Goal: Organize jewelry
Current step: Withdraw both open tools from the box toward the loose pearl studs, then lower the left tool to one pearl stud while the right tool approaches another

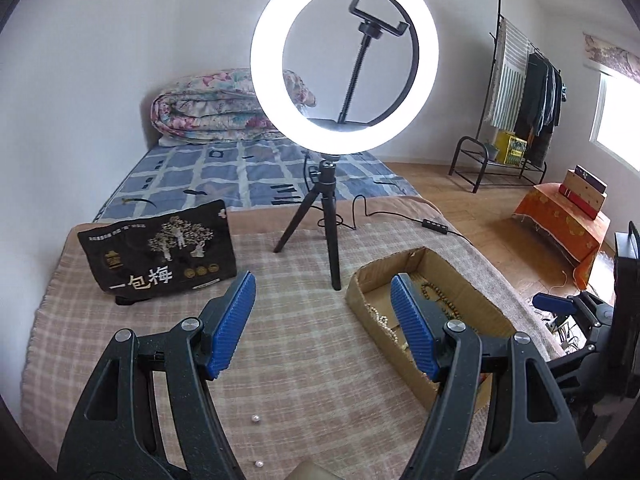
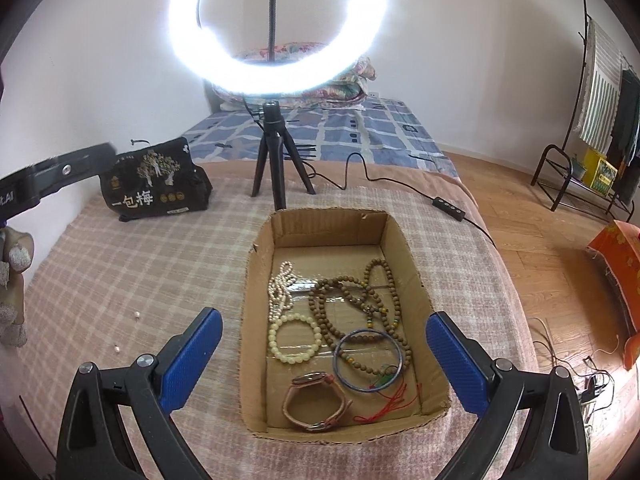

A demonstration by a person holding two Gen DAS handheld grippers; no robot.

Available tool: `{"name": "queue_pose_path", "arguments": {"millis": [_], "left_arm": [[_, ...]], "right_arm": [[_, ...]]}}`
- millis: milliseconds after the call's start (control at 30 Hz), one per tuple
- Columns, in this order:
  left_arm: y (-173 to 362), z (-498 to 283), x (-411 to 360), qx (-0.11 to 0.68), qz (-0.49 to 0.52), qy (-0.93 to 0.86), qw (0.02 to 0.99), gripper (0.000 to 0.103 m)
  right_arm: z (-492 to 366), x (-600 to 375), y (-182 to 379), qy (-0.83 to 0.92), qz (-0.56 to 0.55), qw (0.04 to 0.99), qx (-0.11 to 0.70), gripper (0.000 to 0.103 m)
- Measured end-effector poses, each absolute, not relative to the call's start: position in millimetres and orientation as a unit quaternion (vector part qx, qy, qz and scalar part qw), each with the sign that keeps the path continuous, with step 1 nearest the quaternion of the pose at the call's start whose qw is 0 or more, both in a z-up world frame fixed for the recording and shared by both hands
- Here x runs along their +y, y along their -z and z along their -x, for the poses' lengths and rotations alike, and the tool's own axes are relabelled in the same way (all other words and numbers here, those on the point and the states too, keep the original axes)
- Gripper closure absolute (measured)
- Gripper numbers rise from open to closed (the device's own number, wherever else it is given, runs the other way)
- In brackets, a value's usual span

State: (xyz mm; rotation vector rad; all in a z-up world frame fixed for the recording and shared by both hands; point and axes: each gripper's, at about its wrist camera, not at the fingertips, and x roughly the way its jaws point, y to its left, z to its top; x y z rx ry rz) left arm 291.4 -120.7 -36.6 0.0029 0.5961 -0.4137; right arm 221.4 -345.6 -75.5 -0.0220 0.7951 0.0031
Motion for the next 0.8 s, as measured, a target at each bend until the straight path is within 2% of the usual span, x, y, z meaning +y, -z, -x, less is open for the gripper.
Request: {"name": "queue_pose_path", "arguments": {"millis": [233,567,600,667,800], "left_arm": [[49,-276,-65,0.299,-0.001,0.175,0.938,0.031],[97,-244,-18,0.335,-0.003,0.169,0.927,0.032],[102,-241,-16,0.339,-0.002,0.170,0.925,0.034],[115,-236,-13,0.353,-0.001,0.174,0.919,0.046],[136,-229,-13,0.375,0.001,0.185,0.909,0.057]], "right_arm": [[-223,-324,73,-0.023,0.017,0.922,0.387,0.000],[-236,-279,82,-0.074,0.037,0.912,0.401,0.001],[-238,-274,83,-0.078,0.040,0.911,0.402,0.002],[-241,-266,87,-0.088,0.040,0.909,0.405,0.004],[-250,-246,98,-0.116,0.039,0.901,0.417,0.007]]}}
